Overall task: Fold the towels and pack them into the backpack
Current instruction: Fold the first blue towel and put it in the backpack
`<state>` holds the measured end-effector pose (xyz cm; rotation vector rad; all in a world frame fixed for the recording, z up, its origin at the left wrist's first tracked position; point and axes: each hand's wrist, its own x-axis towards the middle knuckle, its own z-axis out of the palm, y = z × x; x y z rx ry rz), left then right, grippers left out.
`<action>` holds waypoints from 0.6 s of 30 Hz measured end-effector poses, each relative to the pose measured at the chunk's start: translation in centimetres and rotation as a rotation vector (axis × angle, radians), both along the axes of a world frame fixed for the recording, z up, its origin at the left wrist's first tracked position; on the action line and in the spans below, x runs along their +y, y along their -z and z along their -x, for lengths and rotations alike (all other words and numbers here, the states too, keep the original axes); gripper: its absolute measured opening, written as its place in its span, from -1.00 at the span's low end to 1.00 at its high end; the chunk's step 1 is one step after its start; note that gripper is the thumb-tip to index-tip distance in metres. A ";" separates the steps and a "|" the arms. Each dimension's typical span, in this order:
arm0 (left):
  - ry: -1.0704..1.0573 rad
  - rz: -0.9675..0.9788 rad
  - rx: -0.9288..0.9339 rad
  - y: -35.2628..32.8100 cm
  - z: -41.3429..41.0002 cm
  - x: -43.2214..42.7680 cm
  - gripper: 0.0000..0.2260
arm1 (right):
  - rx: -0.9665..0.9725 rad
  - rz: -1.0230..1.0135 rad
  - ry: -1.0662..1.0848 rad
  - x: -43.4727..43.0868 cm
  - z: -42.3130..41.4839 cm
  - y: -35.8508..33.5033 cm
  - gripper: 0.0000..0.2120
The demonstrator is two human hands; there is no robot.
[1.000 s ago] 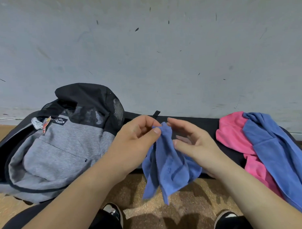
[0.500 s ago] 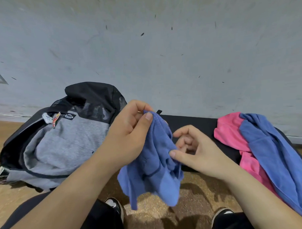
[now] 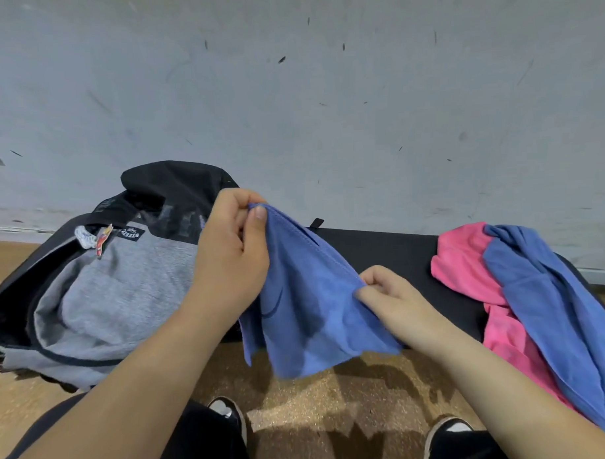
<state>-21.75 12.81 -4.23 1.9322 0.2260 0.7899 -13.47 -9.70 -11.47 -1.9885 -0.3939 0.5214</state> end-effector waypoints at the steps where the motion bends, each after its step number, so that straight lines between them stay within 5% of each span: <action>1: -0.025 -0.006 0.007 0.2 -0.2 0.4 -0.91 | -0.050 0.048 -0.029 -0.6 -0.4 0.0 -0.93; 6: -0.068 0.011 0.074 1.0 -1.0 1.2 -0.91 | -0.203 0.378 -0.204 -3.2 -2.2 1.1 -0.88; 11: -0.069 -0.060 0.191 1.9 -1.4 1.0 -0.92 | -0.438 0.312 0.034 -4.1 -2.5 1.3 -0.74; 15: -0.093 -0.106 0.287 3.0 -1.5 1.3 -0.92 | -0.357 0.100 0.165 -3.7 -2.4 0.7 -0.77; 18: -0.156 -0.095 0.303 3.0 -1.5 1.6 -0.92 | -0.301 0.059 0.018 -4.4 -2.5 -0.2 -0.74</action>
